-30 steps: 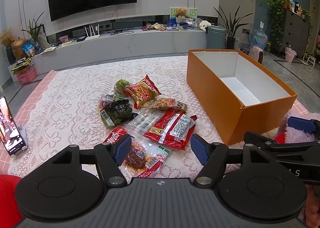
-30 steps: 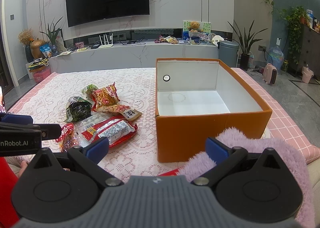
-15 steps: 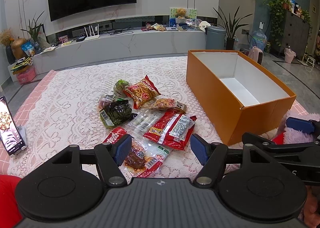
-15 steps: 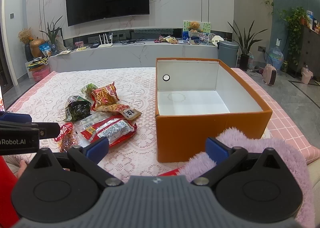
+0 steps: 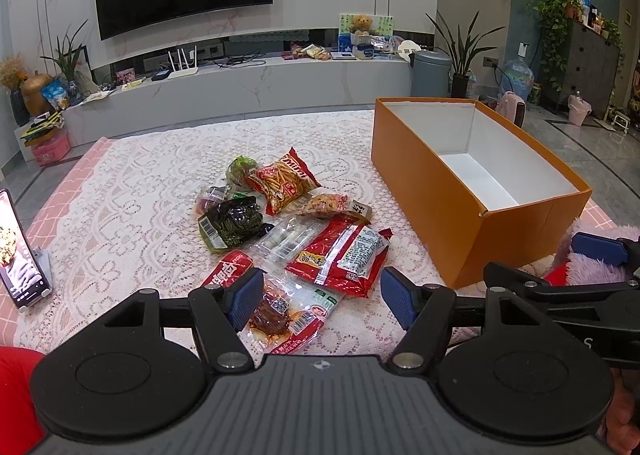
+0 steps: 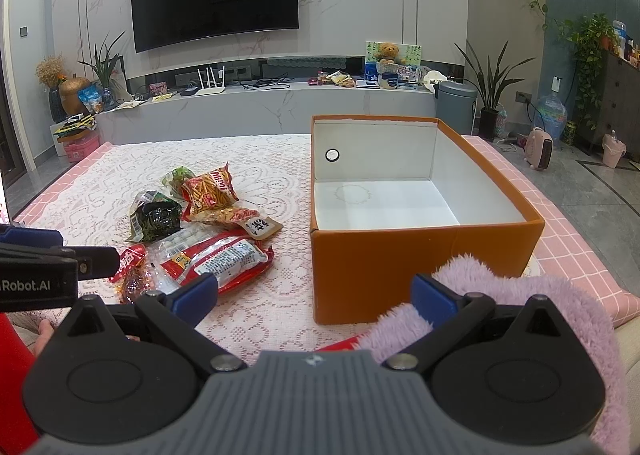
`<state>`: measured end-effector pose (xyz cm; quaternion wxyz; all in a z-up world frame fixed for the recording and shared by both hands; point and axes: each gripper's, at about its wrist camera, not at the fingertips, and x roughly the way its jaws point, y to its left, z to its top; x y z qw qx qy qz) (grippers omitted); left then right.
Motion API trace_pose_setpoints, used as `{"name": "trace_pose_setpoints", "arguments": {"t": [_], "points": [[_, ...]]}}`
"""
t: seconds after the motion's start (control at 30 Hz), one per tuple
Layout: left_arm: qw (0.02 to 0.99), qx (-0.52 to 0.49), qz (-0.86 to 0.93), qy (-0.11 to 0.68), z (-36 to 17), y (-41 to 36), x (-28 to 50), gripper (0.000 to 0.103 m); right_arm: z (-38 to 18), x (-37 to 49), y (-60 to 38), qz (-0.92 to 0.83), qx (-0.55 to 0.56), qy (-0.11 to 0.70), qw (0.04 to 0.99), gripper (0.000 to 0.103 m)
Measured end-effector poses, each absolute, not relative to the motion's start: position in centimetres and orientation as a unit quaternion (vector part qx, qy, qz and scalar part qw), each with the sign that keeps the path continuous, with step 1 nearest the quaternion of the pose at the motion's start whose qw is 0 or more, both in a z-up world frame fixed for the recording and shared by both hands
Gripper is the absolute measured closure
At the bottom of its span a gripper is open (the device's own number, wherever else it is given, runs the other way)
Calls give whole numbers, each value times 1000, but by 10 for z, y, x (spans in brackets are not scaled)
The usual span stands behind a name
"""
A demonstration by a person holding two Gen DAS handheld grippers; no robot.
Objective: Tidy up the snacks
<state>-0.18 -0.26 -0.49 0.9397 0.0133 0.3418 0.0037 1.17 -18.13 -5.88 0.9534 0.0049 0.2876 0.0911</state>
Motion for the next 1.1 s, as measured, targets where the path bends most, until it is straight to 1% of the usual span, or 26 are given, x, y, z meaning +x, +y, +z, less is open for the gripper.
{"name": "trace_pose_setpoints", "arguments": {"t": [0.63, 0.8, 0.9, 0.97, 1.0, 1.07, 1.1], "points": [[938, 11, -1, 345, -8, -3, -2, 24, -61, 13, -182, 90, 3, 289, 953, 3], [927, -2, -40, 373, -8, 5, 4, 24, -62, 13, -181, 89, -1, 290, 953, 3], [923, 10, -43, 382, -7, 12, 7, 24, -61, 12, -179, 102, -1, 288, 952, 3], [917, 6, -30, 398, -9, 20, 12, 27, -60, 11, -177, 115, 0, 286, 951, 4], [913, -2, -27, 408, -12, 25, 15, 28, -59, 11, -175, 120, 0, 286, 951, 5], [906, -16, -28, 423, -17, 35, 21, 28, -59, 12, -170, 131, -7, 293, 947, 17], [902, -25, -25, 431, -20, 41, 24, 28, -59, 14, -167, 136, -11, 298, 945, 27]]}}
